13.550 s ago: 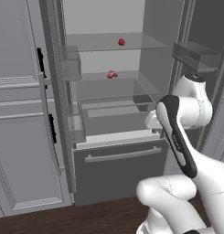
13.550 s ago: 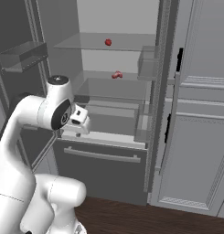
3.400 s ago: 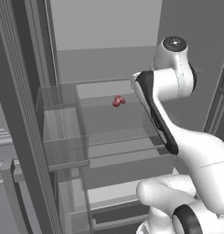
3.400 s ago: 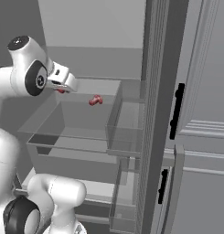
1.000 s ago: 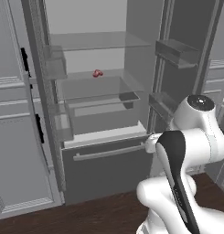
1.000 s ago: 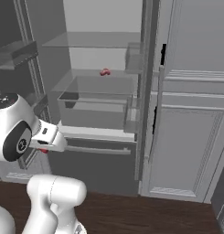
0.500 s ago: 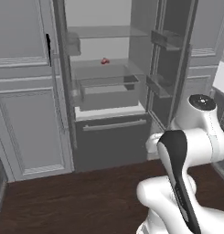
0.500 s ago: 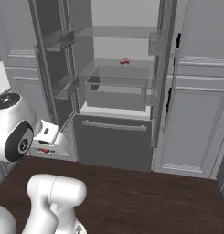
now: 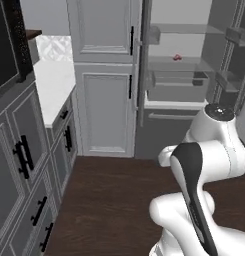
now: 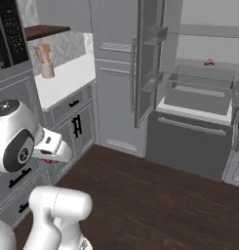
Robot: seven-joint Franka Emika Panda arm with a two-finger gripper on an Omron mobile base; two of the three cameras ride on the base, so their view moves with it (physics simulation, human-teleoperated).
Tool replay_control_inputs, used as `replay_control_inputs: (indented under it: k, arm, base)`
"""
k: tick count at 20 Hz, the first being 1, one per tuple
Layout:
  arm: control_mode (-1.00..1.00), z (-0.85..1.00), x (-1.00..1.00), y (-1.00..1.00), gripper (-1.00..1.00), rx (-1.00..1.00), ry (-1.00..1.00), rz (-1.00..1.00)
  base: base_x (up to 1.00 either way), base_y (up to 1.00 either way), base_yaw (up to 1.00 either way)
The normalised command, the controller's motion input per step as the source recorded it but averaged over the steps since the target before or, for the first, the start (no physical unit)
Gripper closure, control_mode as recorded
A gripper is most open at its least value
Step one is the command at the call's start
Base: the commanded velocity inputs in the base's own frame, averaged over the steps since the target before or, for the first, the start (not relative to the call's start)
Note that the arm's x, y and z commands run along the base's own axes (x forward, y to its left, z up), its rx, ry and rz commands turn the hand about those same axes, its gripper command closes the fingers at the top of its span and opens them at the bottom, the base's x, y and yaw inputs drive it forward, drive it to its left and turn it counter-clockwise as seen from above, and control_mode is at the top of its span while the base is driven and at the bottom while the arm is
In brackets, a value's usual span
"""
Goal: Take the strawberry from the fridge and place it on top of the pancake, located on the dining counter.
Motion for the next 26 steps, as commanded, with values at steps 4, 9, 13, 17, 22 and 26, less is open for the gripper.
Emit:
replay_control_inputs:
  k: [4,9,13,17,22,26]
  arm:
    - [1.00,0.00,0.00,0.00,1.00,0.00,0.00,0.00]
    - [1.00,0.00,0.00,0.00,1.00,0.00,0.00,0.00]
    - [1.00,0.00,0.00,0.00,1.00,0.00,0.00,0.00]
    - [1.00,0.00,0.00,0.00,1.00,0.00,0.00,0.00]
    - [1.00,0.00,0.00,0.00,1.00,0.00,0.00,0.00]
    - [1.00,0.00,0.00,0.00,1.00,0.00,0.00,0.00]
  base:
    - [-1.00,0.69,0.56]
    - [-1.00,0.77,0.61]
    - [-0.97,0.82,0.60]
    - [-0.36,1.00,0.77]
    - [0.22,0.88,0.69]
    - [0.84,0.29,0.50]
